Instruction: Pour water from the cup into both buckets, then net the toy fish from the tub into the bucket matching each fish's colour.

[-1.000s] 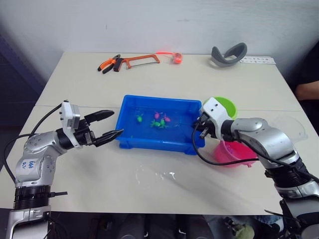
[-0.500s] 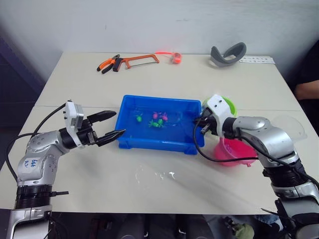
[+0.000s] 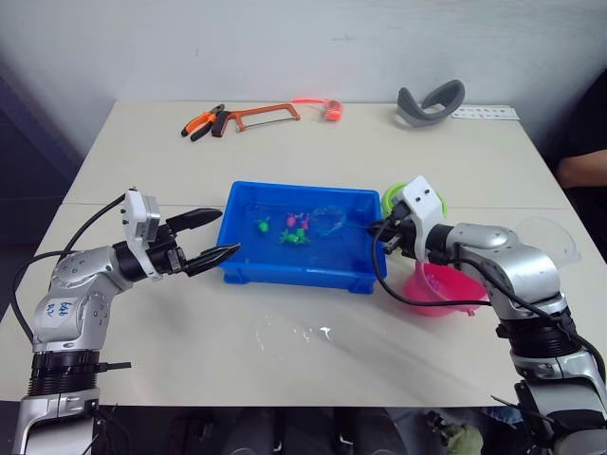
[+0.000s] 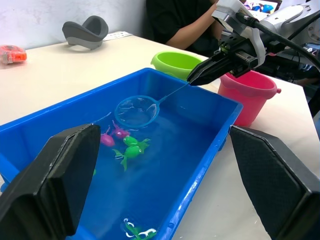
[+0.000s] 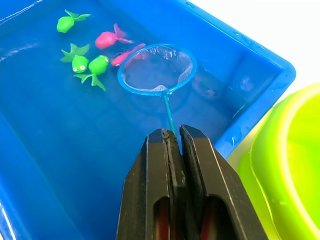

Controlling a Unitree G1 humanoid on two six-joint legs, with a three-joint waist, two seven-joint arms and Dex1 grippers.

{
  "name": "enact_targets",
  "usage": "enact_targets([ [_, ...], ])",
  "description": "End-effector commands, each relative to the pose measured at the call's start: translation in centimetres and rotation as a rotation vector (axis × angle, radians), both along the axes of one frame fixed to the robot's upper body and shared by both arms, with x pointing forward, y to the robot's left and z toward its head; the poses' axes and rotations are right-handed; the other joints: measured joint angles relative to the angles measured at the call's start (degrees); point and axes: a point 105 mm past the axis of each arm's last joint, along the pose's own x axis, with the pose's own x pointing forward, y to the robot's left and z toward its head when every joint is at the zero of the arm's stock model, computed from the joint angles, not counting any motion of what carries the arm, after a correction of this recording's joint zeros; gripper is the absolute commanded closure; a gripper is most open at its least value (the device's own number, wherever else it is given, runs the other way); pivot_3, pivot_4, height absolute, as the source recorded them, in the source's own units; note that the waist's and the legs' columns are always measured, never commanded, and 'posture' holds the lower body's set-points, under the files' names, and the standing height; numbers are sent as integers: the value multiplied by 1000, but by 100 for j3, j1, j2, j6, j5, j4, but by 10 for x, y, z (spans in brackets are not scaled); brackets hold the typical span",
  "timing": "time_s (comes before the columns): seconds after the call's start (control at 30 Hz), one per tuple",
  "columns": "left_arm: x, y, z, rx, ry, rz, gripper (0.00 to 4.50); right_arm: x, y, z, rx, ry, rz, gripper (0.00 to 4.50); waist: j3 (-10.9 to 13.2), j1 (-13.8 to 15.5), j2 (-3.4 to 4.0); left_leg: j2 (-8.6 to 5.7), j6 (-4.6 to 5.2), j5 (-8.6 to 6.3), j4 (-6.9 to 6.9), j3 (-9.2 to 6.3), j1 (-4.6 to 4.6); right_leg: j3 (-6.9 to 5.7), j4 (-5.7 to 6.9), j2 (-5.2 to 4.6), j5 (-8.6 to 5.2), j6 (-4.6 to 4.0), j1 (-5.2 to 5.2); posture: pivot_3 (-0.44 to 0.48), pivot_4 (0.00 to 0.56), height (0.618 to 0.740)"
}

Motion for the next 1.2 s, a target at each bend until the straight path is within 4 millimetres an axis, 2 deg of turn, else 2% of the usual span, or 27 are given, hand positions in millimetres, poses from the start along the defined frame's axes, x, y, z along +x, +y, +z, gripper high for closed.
enact_targets([
  [0.03, -3, -3, 14, 11, -60, -19, 46, -1, 1, 7, 2, -36, 6, 4500, 0, 0, 0, 0, 0, 0, 0, 0, 0, 0, 0, 0, 0, 0, 0, 0, 150, 740],
  [0.43, -3, -2, 14, 15, -56, -20, 46, 3, -3, 2, -111, -63, -19, 4500, 0, 1, 0, 0, 0, 0, 0, 0, 0, 1, 1, 0, 0, 0, -1, 0, 150, 740],
  [0.6, -3, -1, 14, 12, -56, -21, 46, 2, 7, -1, -119, -59, 15, 4500, 0, -3, 0, 0, 0, 0, 0, 0, 0, 1, 1, 1, 0, 0, -1, 0, 150, 740],
  [0.87, -3, 1, 13, 22, -53, -22, 46, 3, 24, -1, -56, -46, 48, 4500, 0, -3, 0, 0, -1, 1, 0, 0, 0, 1, 2, 2, 0, 0, -2, 0, 150, 740],
  [1.03, -3, 6, 13, 44, -50, -23, 46, 2, 28, -1, 20, -4, 45, 4500, 0, -4, 0, 0, -1, 1, 0, -1, 0, 0, 2, 3, 0, 0, -2, 0, 150, 740],
  [1.2, -6, 10, 13, 85, -51, -56, 46, -3, 28, 10, 130, 30, 54, 4500, 0, -2, 0, -1, 0, 1, 0, -1, -1, 0, 6, 7, 0, 0, -3, 0, 150, 740],
])
